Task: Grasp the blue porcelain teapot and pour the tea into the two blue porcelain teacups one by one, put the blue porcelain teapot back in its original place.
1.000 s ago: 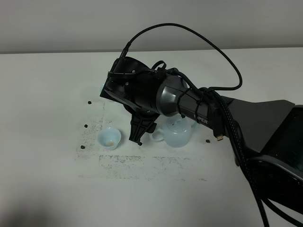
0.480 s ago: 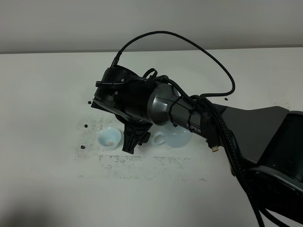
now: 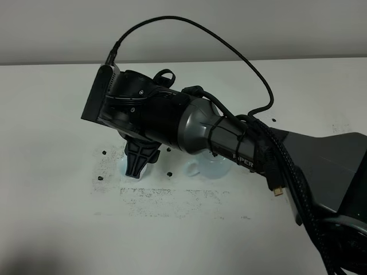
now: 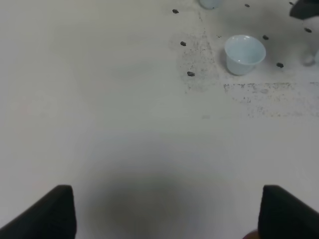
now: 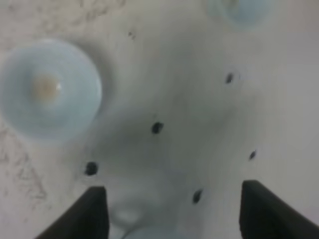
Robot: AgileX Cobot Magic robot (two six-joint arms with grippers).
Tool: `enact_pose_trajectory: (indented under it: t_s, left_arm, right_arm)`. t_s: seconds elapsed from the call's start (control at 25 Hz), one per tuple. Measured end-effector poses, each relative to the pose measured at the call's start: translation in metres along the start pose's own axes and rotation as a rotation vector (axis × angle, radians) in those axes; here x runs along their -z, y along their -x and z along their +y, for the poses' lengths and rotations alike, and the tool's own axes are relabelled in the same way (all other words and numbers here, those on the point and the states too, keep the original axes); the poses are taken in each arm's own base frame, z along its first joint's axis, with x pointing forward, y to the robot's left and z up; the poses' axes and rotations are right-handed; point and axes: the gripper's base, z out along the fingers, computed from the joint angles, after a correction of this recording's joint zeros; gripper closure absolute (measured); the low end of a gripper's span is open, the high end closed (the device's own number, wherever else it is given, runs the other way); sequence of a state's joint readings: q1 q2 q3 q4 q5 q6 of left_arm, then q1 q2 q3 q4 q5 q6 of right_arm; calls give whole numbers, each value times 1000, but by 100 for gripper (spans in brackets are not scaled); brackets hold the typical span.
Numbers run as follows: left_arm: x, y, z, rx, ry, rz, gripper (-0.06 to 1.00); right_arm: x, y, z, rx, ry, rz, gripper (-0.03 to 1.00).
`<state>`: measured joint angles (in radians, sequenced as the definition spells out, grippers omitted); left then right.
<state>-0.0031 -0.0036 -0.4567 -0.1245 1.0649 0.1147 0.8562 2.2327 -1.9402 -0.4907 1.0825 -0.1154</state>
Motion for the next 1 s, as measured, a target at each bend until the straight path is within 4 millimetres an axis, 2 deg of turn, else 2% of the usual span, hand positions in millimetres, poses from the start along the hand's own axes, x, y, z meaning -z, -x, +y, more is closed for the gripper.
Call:
enact_pose_trajectory:
  t_s: [0.36, 0.64, 1.0]
  left_arm:
    - [0, 0, 0, 0, 0, 0, 19]
    - [0, 0, 0, 0, 0, 0, 19]
    - [0, 0, 0, 0, 0, 0, 19]
  right_arm:
    - [-26, -1, 6, 100, -55, 59, 39]
    - [-36, -8, 9, 105, -54, 135, 39]
    - [-38, -16, 3, 72, -56, 201, 39]
